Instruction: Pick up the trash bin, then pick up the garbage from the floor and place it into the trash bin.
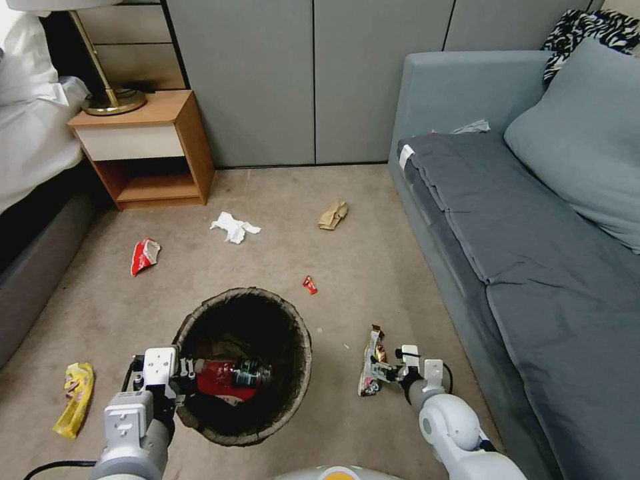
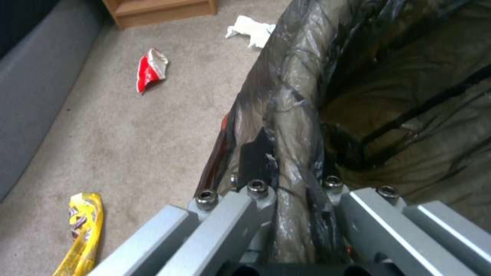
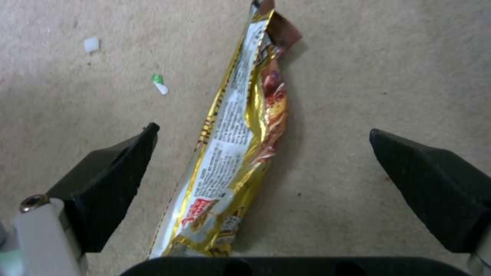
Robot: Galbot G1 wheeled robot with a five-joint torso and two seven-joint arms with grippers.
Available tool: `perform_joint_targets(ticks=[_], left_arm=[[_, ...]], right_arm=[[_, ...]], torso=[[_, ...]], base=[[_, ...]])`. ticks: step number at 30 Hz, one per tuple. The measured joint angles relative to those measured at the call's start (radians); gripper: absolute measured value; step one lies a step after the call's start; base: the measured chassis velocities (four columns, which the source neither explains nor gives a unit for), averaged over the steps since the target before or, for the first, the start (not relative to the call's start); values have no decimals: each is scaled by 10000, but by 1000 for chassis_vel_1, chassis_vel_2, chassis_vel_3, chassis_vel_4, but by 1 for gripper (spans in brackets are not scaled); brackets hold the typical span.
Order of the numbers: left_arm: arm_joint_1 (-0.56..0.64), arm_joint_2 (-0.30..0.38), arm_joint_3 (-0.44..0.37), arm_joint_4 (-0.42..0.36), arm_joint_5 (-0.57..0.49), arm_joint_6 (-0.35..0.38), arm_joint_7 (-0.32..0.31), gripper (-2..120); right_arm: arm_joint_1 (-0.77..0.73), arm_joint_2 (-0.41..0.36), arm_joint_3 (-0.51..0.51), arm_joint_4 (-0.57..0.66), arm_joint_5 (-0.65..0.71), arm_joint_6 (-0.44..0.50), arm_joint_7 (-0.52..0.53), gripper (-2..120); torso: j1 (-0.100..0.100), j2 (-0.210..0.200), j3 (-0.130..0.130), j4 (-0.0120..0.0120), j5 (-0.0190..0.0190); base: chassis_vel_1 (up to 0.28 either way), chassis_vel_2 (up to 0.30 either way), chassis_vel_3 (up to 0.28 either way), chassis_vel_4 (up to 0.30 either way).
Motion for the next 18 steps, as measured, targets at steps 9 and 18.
perform_joint_targets(ticks=[9, 18], left_arm=[[-14, -47, 33, 0, 31, 0, 11, 1], [1, -80, 28, 0, 54, -11, 18, 1]], right_arm=[[355, 215, -183, -615, -395, 59, 28, 100], [660, 462, -314, -1155, -672, 90, 119, 100]], torso=[[0, 0, 0, 0, 1], [0, 0, 0, 0, 1]], base=[[0, 0, 0, 0], [0, 0, 0, 0]])
